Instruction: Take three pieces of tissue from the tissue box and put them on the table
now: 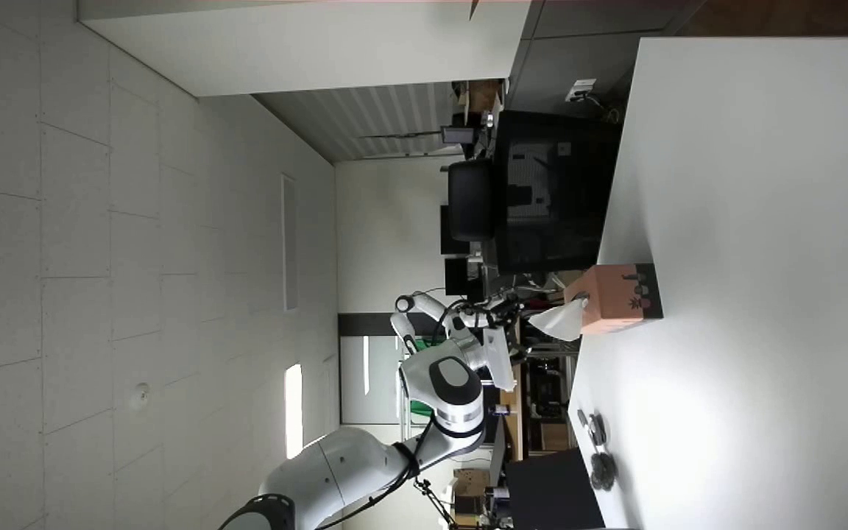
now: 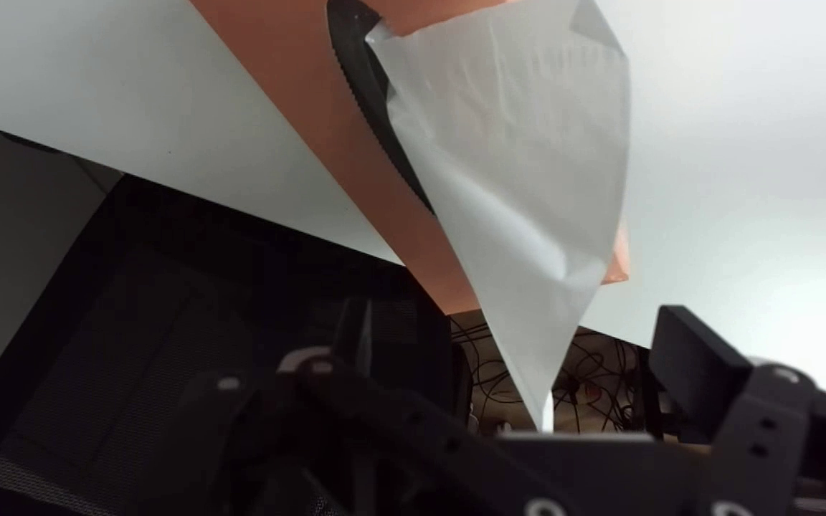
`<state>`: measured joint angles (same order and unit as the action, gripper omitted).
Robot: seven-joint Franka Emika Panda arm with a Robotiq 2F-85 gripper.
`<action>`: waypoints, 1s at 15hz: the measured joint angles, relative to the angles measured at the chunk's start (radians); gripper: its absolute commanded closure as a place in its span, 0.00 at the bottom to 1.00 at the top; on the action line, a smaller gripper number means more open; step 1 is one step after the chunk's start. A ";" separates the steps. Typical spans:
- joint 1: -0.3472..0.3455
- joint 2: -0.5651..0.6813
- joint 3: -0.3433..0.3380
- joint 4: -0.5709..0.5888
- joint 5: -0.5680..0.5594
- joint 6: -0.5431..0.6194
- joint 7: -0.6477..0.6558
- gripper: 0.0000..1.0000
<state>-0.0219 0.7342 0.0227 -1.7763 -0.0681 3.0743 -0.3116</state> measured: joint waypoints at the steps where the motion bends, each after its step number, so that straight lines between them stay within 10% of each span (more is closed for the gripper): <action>1: 0.016 0.016 -0.018 0.018 -0.010 0.000 0.009 0.00; 2: 0.030 0.033 -0.035 0.036 -0.015 0.000 0.018 0.25; 15: 0.068 0.154 -0.064 0.175 -0.034 -0.060 0.028 1.00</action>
<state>0.0460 0.8880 -0.0415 -1.6018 -0.1016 3.0147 -0.2838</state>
